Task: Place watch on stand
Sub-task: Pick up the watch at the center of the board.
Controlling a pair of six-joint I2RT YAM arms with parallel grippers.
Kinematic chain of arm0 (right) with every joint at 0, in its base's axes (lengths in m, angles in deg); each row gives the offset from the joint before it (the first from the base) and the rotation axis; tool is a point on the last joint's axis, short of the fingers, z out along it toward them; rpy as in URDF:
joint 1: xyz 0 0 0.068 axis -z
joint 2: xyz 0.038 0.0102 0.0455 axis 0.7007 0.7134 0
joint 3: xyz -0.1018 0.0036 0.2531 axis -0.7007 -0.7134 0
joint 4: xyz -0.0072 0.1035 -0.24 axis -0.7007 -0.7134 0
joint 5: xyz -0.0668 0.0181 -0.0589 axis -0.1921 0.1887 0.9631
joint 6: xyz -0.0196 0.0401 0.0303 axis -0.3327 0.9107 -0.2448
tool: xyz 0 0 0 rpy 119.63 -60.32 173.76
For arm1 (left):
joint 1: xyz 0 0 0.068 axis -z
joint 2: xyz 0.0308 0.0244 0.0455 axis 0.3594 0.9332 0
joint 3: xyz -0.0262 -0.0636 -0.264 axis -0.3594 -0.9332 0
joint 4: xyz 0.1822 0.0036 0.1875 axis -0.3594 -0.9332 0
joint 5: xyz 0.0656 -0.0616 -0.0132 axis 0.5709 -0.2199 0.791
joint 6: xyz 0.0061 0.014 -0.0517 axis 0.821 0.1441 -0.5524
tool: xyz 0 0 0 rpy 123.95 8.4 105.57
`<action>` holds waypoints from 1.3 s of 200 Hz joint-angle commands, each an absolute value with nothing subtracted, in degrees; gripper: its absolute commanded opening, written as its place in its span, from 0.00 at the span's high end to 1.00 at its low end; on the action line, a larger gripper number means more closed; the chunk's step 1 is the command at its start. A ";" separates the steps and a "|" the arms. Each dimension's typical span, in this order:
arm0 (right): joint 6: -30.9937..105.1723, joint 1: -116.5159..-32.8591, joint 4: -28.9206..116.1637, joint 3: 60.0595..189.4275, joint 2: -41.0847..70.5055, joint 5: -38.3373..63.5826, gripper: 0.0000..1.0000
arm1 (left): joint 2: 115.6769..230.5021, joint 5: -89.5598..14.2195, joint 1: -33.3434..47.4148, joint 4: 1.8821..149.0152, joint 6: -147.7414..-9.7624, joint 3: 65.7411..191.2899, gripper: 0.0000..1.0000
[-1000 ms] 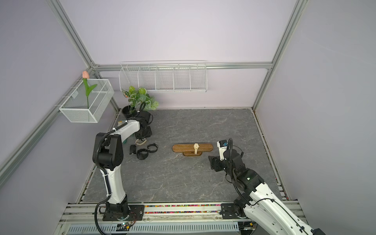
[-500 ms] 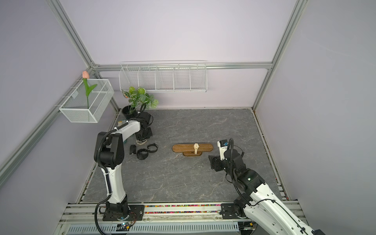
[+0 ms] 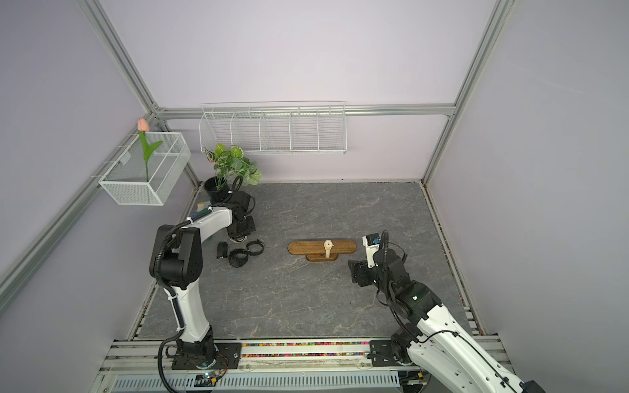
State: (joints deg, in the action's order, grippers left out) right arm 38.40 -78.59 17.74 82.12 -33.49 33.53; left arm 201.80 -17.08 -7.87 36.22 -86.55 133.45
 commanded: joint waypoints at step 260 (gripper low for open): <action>25.27 -84.35 26.55 87.33 -30.03 15.21 0.25 | 157.89 -67.92 24.55 64.86 -61.50 111.42 0.98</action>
